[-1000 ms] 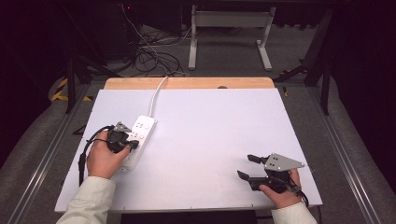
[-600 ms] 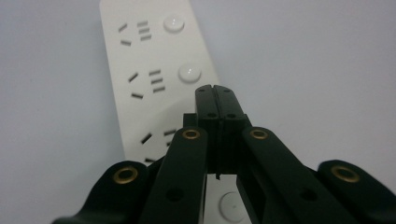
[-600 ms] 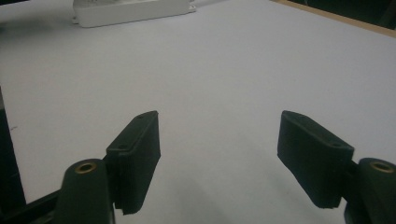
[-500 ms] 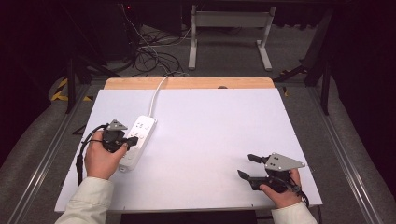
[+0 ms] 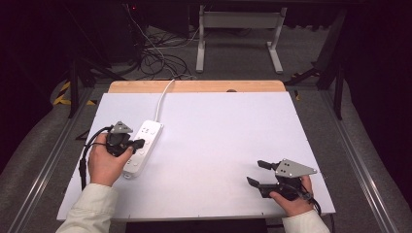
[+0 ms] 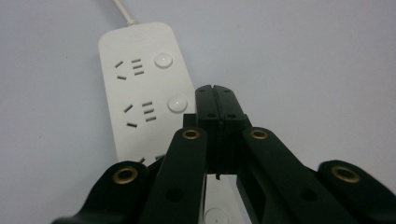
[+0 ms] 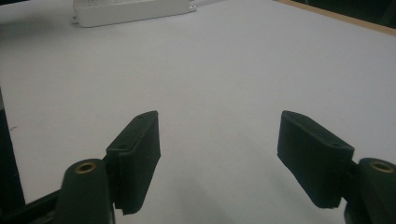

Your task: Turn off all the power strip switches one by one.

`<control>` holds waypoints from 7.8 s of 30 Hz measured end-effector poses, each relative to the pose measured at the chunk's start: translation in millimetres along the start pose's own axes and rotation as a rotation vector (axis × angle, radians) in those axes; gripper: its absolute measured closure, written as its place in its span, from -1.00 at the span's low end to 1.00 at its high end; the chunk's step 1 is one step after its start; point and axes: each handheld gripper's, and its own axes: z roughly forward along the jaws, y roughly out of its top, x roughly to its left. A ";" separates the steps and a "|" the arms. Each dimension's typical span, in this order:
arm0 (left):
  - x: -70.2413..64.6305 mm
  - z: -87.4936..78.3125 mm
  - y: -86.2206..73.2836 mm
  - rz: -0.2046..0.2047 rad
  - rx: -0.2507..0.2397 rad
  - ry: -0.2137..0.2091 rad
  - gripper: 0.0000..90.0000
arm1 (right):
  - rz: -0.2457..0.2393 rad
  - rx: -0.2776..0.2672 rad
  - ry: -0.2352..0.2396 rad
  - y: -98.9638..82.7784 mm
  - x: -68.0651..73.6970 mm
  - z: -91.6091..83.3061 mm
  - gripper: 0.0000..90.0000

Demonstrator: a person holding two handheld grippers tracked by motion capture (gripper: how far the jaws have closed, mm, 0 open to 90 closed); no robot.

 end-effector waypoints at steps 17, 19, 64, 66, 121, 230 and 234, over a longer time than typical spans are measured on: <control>16.0 28.2 27.1 -0.015 0.053 0.007 1.00 | -0.002 -0.006 0.000 0.2 -0.3 -1.7 -0.32; 17.6 31.0 26.0 -0.027 0.059 0.007 1.00 | -0.001 -0.003 -0.001 0.2 -0.2 -1.5 -0.32; 20.8 47.2 12.7 -0.018 0.130 0.000 1.00 | -0.002 -0.003 0.001 0.1 0.2 -1.5 -0.33; 21.2 47.2 13.0 -0.017 0.131 0.002 1.00 | -0.002 -0.003 0.001 0.1 0.2 -1.6 -0.33; 24.4 39.8 39.2 -0.032 0.045 0.003 1.00 | 0.001 -0.002 0.004 -0.6 -0.4 -0.7 -0.33; -28.0 -22.6 23.1 0.102 -0.233 -0.081 -0.18 | 0.000 -0.001 -0.003 -2.1 1.2 -3.7 -0.34; -36.0 -32.5 5.7 0.135 -0.298 -0.115 -0.28 | 0.002 -0.002 -0.007 -2.2 1.3 -4.7 -0.36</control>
